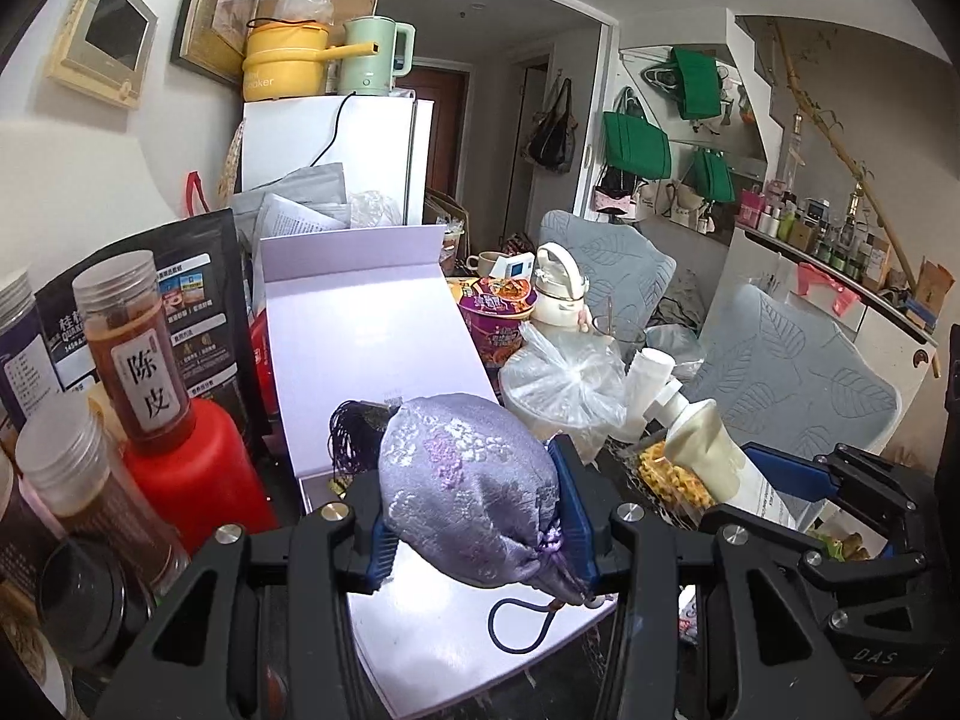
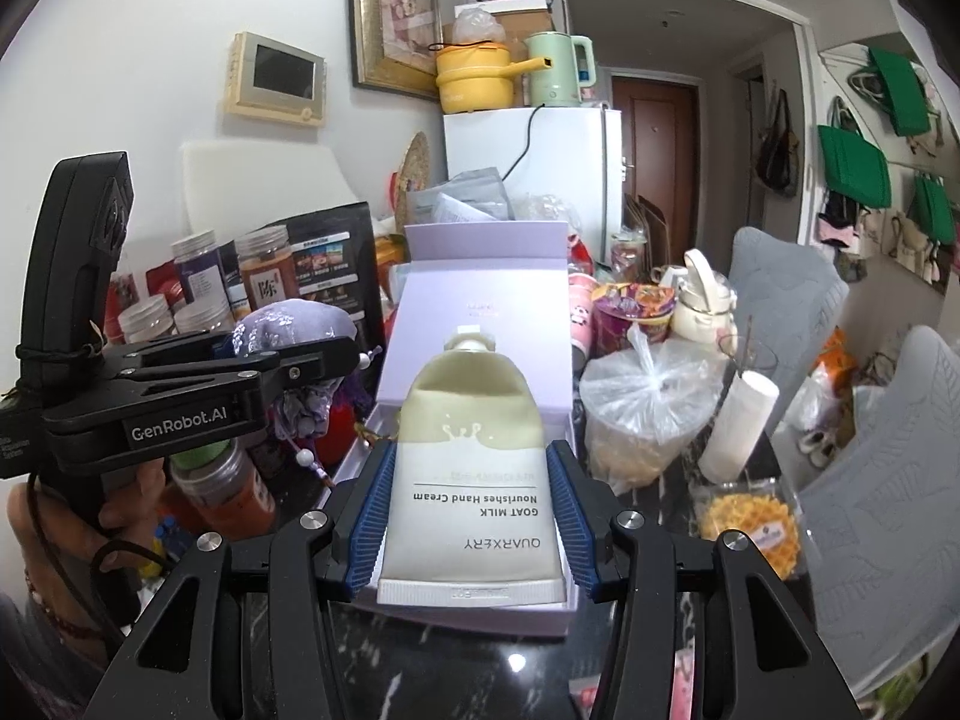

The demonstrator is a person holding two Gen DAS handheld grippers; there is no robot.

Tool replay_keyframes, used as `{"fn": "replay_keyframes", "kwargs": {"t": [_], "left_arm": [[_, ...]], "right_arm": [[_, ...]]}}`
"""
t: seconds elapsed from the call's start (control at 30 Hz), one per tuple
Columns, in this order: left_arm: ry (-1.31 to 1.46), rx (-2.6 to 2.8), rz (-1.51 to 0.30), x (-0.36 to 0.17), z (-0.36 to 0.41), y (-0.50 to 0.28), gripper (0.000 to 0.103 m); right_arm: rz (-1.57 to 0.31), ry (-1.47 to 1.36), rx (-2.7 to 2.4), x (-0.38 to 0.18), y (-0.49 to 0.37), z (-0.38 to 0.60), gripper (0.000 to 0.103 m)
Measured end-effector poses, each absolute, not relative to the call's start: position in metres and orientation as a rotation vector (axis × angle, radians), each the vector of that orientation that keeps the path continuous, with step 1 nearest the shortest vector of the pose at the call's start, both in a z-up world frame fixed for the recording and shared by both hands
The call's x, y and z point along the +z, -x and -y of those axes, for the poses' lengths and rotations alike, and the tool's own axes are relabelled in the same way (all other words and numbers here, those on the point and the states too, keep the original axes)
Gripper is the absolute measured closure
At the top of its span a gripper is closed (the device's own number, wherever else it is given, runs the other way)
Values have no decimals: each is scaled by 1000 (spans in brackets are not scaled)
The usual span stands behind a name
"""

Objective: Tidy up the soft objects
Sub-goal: 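Carry the lavender pouch and cream tube over the open lavender box with both tools, then lower both items into the box and open both tools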

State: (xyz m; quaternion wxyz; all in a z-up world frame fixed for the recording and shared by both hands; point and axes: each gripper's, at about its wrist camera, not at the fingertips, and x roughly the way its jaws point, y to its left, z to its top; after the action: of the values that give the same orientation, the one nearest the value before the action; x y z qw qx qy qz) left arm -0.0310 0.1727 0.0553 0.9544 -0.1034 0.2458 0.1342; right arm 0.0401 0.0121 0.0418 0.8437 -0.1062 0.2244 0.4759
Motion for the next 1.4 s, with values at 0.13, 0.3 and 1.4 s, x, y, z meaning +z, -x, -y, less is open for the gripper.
{"fn": "replay_keyframes", "kwargs": {"t": [0.13, 0.3, 1.4], "left_arm": [[206, 297, -495, 57, -181, 18, 58], [197, 341, -502, 53, -190, 4, 58], [170, 439, -712, -25, -237, -64, 58]], "right_arm": [[-471, 224, 1001, 43, -56, -23, 53], [-468, 212, 988, 43, -77, -36, 53], [-638, 275, 888, -34, -140, -113, 53]]}}
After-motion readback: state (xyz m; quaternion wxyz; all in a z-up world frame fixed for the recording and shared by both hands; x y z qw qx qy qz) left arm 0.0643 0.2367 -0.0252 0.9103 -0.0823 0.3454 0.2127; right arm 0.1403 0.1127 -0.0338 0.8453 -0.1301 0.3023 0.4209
